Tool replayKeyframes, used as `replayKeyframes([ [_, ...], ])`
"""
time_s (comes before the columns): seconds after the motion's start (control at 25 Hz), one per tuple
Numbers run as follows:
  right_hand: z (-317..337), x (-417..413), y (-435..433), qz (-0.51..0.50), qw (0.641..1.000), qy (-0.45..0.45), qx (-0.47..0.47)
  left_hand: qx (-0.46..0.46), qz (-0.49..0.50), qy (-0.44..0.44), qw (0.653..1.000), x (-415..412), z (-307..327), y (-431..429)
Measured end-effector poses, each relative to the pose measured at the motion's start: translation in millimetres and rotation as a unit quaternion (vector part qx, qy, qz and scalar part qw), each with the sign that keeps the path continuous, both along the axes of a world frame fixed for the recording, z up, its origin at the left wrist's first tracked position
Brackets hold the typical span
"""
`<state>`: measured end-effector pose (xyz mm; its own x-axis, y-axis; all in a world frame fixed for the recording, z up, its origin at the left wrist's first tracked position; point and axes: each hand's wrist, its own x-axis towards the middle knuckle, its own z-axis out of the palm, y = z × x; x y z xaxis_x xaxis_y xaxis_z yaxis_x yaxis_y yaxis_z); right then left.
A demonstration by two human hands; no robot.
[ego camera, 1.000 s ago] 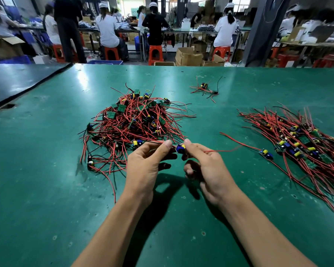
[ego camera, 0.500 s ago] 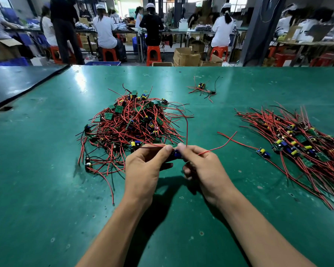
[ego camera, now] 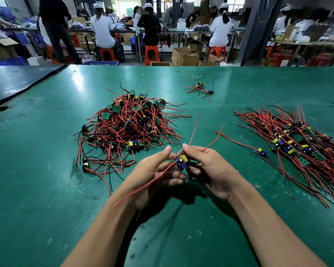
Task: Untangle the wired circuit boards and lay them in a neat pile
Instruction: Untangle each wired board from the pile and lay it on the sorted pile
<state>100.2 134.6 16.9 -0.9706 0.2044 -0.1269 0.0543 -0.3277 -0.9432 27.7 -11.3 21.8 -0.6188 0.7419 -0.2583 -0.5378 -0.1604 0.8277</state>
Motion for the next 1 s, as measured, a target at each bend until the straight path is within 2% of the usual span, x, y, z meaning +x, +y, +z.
replayKeyframes([
  [0.08,-2,1,-2,0.007,1.000,-0.025,0.018,-0.015,-0.026,0.020,0.999,2,-2,1],
  [0.16,-3,0,-3,-0.007,1.000,-0.029,-0.008,0.001,-0.039,0.018,0.999,4,-5,2],
  [0.36,-4,2,4,0.002,0.986,0.019,-0.166,0.018,-0.070,0.014,0.997,2,-6,0],
  [0.44,-5,2,6,0.007,0.982,0.038,-0.183,0.021,-0.084,0.028,0.996,2,-5,-2],
  [0.76,-17,-4,1,-0.060,0.998,0.008,-0.015,-0.010,-0.072,0.036,0.997,7,-7,5],
  [1.0,-13,0,4,-0.024,1.000,0.002,-0.018,-0.044,-0.025,0.066,0.997,10,-9,8],
])
